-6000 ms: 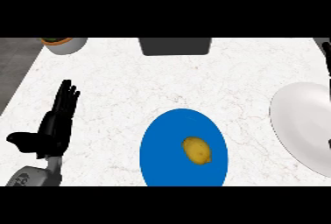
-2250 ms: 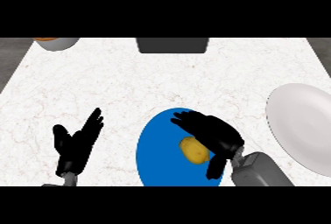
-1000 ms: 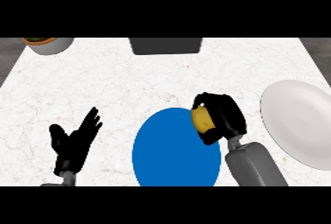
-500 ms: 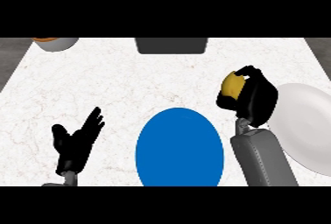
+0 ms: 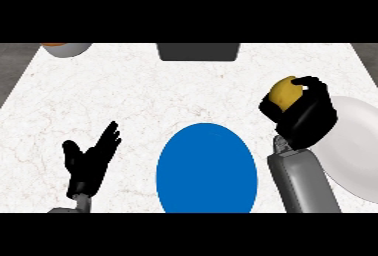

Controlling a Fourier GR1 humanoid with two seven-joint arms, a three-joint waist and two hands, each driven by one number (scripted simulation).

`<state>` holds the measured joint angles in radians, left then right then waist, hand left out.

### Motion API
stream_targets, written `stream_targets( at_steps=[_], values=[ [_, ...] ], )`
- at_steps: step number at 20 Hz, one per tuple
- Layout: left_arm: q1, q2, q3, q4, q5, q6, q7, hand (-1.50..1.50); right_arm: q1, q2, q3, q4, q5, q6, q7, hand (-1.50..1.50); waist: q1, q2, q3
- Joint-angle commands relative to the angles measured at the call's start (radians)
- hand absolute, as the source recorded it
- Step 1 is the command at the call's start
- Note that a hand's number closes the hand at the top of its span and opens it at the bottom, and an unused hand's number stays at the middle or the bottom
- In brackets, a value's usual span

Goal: Pick the lemon from the plate and place it in the plate

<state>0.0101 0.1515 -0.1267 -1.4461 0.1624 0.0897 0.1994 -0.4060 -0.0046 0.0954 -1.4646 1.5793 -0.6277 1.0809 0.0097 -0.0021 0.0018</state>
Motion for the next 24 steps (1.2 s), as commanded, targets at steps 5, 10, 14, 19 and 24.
stream_targets(
  at_steps=[5,10,14,19,24],
  values=[
    [0.021,-0.002,-0.007,-0.03,-0.006,0.0,0.026,0.0,0.075,0.004,-0.178,0.011,0.099,-0.187,0.095,1.5,-0.007,0.002,-0.001],
    [0.05,-0.009,-0.004,-0.024,-0.02,0.004,-0.011,0.0,0.112,-0.089,-0.323,0.034,0.0,-0.282,-0.013,1.5,-0.006,0.003,-0.001],
    [0.027,-0.022,-0.007,0.01,-0.047,0.018,-0.005,0.0,0.196,-0.165,-0.346,0.077,-0.162,-0.391,-0.118,1.5,-0.01,0.003,-0.001],
    [-0.039,-0.047,0.01,0.071,-0.034,0.006,0.002,0.0,0.115,-0.329,-0.398,0.313,-0.411,-0.458,-0.272,1.5,-0.005,0.005,-0.001],
    [0.011,-0.007,0.043,0.067,-0.003,-0.046,-0.036,0.0,0.159,-0.387,-0.426,0.372,-0.673,-0.359,-0.325,1.5,-0.006,0.005,0.0]
  ],
)
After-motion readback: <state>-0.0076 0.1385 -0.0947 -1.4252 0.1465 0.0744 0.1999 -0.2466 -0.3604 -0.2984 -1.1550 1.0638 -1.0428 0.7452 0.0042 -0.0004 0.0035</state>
